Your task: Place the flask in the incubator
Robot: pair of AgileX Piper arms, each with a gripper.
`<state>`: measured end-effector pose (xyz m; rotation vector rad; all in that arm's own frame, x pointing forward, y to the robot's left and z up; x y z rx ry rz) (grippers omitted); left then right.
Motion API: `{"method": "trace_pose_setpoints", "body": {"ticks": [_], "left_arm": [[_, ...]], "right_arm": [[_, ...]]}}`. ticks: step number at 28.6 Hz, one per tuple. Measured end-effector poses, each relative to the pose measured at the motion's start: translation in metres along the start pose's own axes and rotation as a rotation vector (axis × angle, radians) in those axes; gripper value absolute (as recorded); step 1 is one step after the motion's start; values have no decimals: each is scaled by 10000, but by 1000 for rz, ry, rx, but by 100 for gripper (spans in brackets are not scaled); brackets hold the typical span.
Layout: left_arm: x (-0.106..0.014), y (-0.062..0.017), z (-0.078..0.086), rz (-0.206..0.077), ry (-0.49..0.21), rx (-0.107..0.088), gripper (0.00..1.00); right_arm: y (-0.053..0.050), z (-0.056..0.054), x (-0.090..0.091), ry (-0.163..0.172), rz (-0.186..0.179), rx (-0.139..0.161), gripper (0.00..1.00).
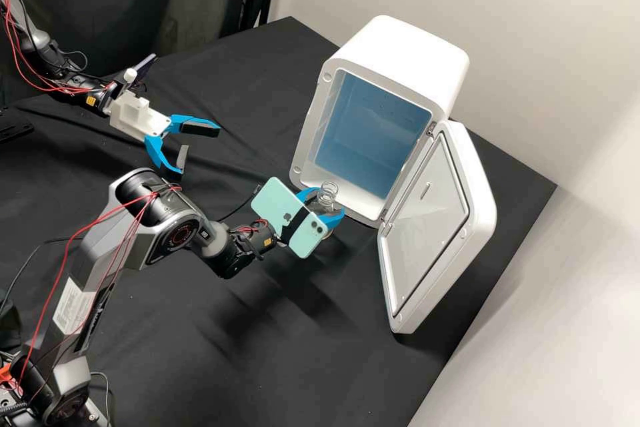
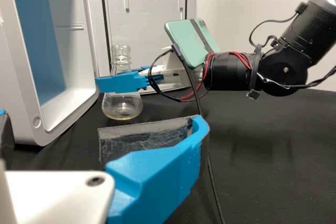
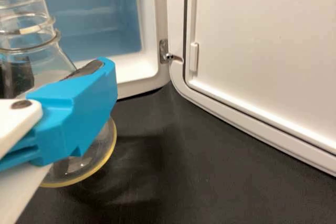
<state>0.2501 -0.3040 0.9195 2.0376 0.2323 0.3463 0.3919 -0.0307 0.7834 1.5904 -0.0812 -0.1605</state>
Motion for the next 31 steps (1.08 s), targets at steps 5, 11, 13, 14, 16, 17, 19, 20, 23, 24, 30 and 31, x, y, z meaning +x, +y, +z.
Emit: {"method": "trace_pose_setpoints", "body": {"ticks": [5, 11, 13, 14, 16, 17, 19, 20, 23, 24, 30, 31], "left_arm": [[0, 0, 0, 0, 0, -2, 100], [0, 0, 0, 0, 0, -15, 100], [0, 0, 0, 0, 0, -15, 100], [0, 0, 0, 0, 0, -15, 100], [0, 0, 0, 0, 0, -15, 100], [0, 0, 0, 0, 0, -15, 100], [0, 0, 0, 0, 0, -15, 100], [0, 0, 0, 0, 0, -15, 100], [1, 2, 6, 0, -2, -14, 100], [1, 4, 13, 1, -4, -13, 100], [-12, 36, 36, 11, -11, -8, 100], [-12, 34, 37, 10, -12, -7, 100]], "right_arm": [[33, 3, 28, -11, 3, 5, 0], [169, -80, 61, -9, 19, 10, 0], [210, -124, 99, 7, 35, 10, 0], [231, -146, 119, 14, 41, 11, 0], [267, -181, 157, 15, 47, 13, 0], [307, -209, 192, 24, 58, 12, 0], [330, -220, 240, 28, 65, 4, 0], [346, -221, 268, 26, 67, -4, 0], [418, -207, 348, 20, 80, -10, 0], [423, -210, 371, 19, 79, -10, 0], [496, -247, 495, 20, 87, -8, 0], [502, -256, 519, 25, 88, -11, 0]]}}
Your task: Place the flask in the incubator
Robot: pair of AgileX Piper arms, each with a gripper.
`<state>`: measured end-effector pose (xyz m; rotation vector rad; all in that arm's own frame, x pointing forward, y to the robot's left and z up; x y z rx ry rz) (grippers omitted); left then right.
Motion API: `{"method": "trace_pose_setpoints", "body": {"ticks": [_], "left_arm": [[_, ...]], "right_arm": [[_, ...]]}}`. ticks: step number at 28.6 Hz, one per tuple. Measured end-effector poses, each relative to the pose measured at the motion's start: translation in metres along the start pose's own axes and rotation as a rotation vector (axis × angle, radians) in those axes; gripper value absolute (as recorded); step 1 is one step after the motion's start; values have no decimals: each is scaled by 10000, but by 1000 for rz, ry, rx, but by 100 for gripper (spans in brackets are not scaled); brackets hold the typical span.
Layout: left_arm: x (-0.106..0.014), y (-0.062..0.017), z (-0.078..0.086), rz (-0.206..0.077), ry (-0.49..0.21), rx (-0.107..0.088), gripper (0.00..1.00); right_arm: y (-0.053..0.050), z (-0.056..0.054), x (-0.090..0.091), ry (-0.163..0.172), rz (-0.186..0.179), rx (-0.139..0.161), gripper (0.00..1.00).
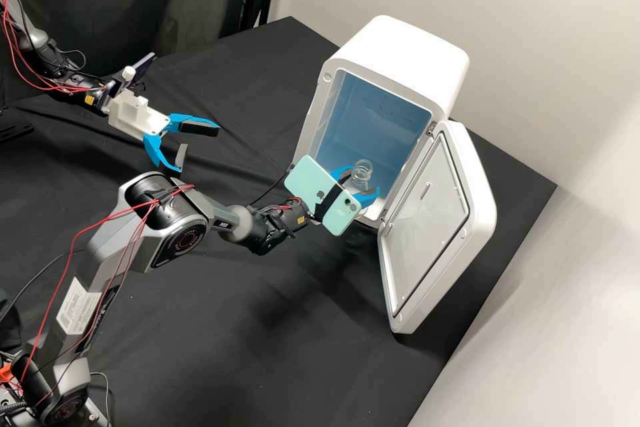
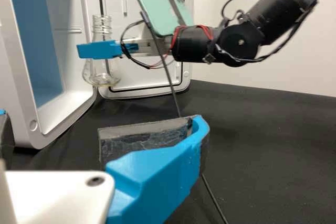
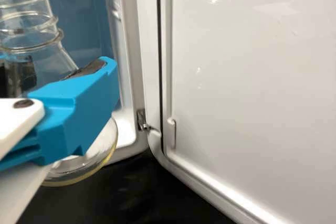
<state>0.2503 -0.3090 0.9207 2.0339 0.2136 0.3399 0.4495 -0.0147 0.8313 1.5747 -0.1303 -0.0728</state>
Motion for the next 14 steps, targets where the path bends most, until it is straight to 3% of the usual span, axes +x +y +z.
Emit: {"method": "trace_pose_setpoints", "body": {"ticks": [3, 7, 10, 14], "left_arm": [[-2, 1, 12, -4, -11, 8, 100], [-12, -15, 15, -11, -13, 7, 100], [-16, -22, 16, -13, -13, 0, 100], [-16, -22, 16, -13, -13, -8, 100]], "right_arm": [[-24, -26, 111, 7, -6, 14, 0], [-104, -73, 236, 13, -47, 36, 0], [-216, -79, 313, 11, -84, 19, 0], [-282, -63, 357, -3, -108, 18, 0]]}}
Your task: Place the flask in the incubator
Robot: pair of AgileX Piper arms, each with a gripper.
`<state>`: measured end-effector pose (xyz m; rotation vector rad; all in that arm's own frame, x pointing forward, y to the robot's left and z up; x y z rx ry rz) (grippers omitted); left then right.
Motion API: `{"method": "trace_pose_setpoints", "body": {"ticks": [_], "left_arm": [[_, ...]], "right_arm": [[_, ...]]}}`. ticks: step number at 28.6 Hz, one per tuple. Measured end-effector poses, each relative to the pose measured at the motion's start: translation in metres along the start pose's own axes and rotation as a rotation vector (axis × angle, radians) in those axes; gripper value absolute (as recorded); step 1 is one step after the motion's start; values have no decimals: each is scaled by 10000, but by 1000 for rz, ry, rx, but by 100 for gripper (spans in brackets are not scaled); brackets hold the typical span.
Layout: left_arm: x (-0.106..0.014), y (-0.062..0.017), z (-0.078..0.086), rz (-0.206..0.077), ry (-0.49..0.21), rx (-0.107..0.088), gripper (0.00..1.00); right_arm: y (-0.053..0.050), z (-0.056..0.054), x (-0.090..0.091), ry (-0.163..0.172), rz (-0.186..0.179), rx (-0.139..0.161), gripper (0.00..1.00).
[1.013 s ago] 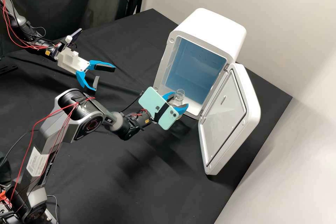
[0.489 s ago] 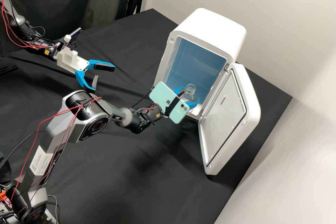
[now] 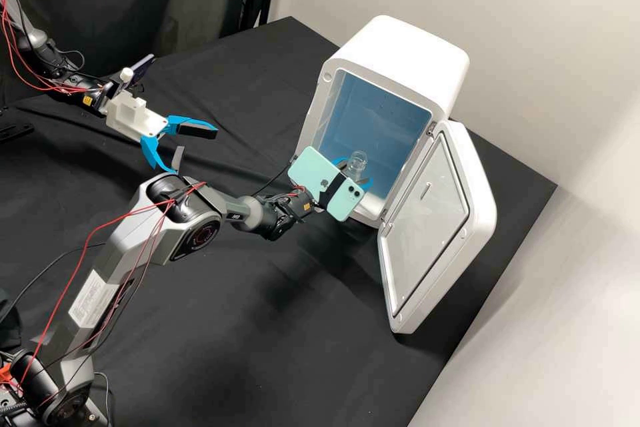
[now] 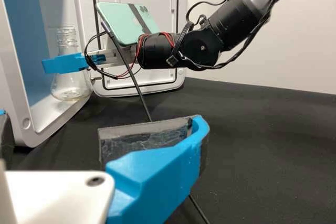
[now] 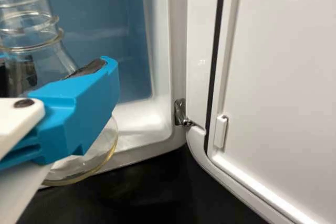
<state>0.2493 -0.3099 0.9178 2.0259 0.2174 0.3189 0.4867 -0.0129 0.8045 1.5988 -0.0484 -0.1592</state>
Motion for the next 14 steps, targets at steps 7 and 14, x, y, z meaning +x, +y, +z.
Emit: {"method": "trace_pose_setpoints", "body": {"ticks": [7, 14], "left_arm": [[0, 0, 0, 0, 0, 1, 100], [0, 0, 0, 0, 0, 1, 100]], "right_arm": [[-58, -8, 135, 16, -9, 6, 0], [-127, 47, 270, 0, -27, 6, 0]]}}
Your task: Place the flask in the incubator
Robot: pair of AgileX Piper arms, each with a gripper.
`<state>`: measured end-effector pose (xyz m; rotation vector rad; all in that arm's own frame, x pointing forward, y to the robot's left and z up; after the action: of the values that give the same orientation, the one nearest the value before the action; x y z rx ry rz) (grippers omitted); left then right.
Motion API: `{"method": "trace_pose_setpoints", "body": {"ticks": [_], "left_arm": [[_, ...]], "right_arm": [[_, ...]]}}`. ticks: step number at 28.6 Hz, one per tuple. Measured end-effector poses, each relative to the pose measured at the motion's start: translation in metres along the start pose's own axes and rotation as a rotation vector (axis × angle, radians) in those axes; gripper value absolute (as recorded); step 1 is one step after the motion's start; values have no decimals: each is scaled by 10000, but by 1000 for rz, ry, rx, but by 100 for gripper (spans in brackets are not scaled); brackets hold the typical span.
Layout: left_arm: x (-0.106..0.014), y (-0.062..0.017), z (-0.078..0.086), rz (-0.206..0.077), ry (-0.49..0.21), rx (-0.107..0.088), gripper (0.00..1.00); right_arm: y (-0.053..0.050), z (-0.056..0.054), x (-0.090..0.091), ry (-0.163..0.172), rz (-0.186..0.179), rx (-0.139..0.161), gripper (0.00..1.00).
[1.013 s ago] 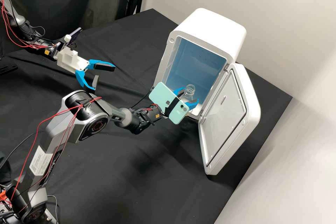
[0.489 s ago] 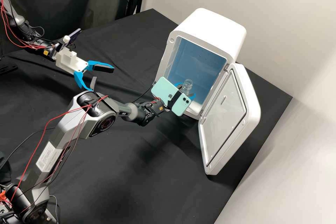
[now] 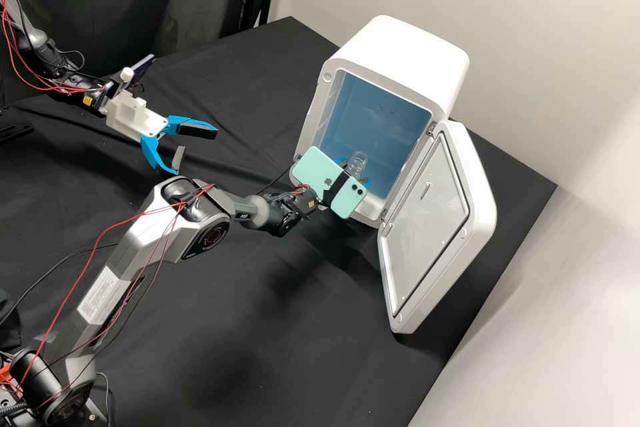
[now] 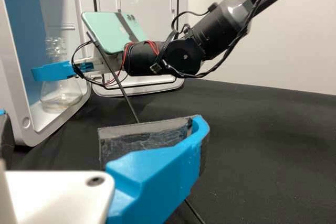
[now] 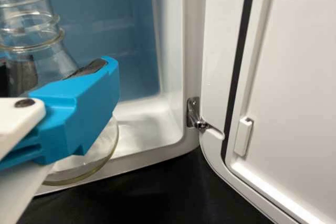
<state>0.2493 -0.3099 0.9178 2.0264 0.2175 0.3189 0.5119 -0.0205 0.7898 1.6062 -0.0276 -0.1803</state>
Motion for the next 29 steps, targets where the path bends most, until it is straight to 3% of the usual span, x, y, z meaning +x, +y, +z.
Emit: {"method": "trace_pose_setpoints", "body": {"ticks": [8, 11, 16, 24, 29], "left_arm": [[0, 0, 0, 0, 0, 0, 100], [0, 0, 0, 0, 0, -1, 100], [-5, 4, -16, 1, 5, -4, 100], [-9, 7, -27, 2, 9, -7, 100], [-9, 7, -27, 2, 9, -7, 100]], "right_arm": [[-18, 5, 119, 14, -3, 0, 0], [-16, 5, 182, 4, -10, 4, 0], [45, -56, 259, 4, -8, 22, 0], [119, -136, 293, 30, 14, 23, 0], [135, -162, 314, 33, 9, 24, 0]]}}
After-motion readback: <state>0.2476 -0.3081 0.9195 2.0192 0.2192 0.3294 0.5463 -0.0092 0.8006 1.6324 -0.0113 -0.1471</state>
